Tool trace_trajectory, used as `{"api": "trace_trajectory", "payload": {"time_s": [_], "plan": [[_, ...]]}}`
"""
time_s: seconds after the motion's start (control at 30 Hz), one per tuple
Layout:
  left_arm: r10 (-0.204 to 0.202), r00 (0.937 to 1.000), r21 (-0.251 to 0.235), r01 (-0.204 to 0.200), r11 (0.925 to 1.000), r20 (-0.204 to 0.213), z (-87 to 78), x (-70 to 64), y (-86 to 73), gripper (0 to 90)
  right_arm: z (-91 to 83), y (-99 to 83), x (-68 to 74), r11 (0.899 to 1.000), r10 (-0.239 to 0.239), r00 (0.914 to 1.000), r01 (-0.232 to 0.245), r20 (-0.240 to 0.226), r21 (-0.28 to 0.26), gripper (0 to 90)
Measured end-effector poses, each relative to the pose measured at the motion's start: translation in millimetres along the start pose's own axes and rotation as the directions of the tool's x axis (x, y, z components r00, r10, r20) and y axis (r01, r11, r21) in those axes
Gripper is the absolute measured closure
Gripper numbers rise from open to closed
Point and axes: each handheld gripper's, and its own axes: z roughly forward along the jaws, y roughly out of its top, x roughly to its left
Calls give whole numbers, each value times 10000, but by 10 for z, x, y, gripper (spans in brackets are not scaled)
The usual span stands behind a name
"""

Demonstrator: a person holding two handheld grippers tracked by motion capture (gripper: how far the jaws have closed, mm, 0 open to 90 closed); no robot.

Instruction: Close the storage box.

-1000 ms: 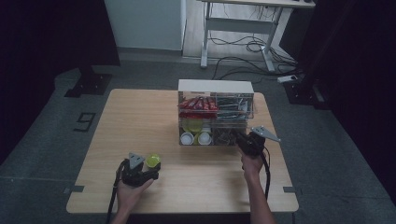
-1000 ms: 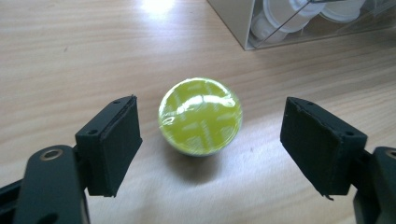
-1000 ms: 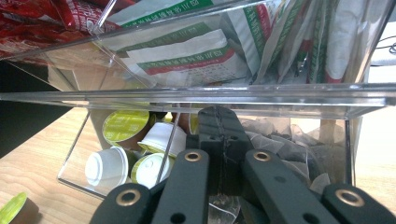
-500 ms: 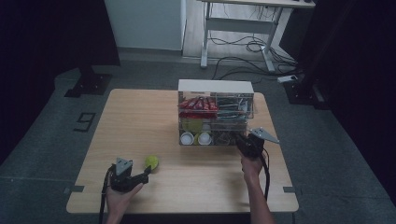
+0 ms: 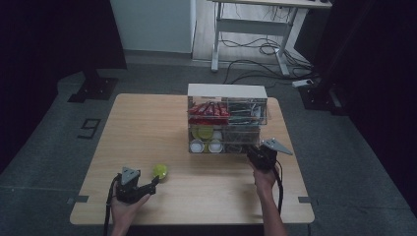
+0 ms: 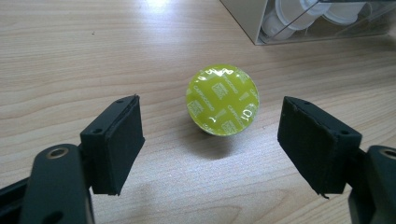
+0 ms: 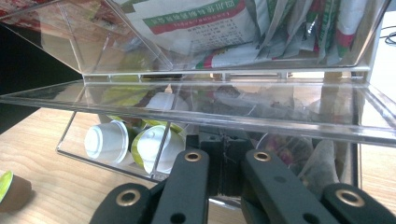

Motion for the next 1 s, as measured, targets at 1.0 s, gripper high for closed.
{"api": "trace_trajectory", "payload": {"time_s": [1.0], "plan": [[-41, 9997, 386, 32, 9992, 227, 63, 24, -49, 238, -89, -265, -64, 9967, 139, 9998, -151, 149, 804, 894]]}}
